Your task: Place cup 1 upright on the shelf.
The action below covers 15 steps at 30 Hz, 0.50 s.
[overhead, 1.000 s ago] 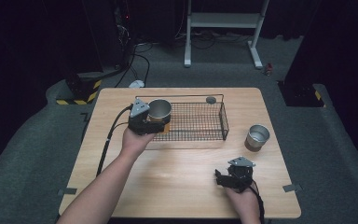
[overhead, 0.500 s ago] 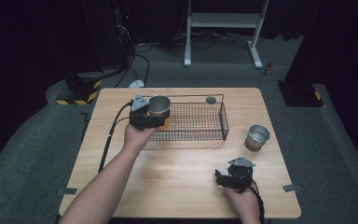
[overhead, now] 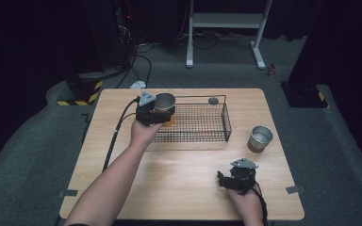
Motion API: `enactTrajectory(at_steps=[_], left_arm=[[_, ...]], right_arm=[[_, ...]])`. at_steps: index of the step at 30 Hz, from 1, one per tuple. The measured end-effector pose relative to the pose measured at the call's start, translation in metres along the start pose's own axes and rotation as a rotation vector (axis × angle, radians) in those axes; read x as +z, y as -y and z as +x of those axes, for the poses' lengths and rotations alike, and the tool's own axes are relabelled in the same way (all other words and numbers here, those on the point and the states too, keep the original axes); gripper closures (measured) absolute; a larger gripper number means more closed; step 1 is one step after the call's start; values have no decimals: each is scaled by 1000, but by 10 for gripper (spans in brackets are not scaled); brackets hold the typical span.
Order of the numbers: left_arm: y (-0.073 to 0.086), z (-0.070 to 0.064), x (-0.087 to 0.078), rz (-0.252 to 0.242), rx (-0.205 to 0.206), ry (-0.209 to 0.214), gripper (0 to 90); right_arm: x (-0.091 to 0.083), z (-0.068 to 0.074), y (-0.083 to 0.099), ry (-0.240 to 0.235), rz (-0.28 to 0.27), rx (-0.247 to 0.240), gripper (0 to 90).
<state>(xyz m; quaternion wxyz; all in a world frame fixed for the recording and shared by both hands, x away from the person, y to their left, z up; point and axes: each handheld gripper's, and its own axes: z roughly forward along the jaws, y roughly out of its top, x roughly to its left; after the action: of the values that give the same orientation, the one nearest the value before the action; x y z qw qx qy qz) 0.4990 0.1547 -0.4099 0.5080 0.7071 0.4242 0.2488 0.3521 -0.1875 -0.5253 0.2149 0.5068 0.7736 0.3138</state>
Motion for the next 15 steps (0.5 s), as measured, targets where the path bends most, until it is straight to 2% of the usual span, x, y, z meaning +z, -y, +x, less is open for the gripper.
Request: enactTrajectory(at_steps=[8,15], left_arm=[[6,3,12,15,-30,-13,140],[13,4,19,51,-42,-17,139]], right_arm=[[0,0,0,0,0,0,118],[0,0,0,0,0,0,118]])
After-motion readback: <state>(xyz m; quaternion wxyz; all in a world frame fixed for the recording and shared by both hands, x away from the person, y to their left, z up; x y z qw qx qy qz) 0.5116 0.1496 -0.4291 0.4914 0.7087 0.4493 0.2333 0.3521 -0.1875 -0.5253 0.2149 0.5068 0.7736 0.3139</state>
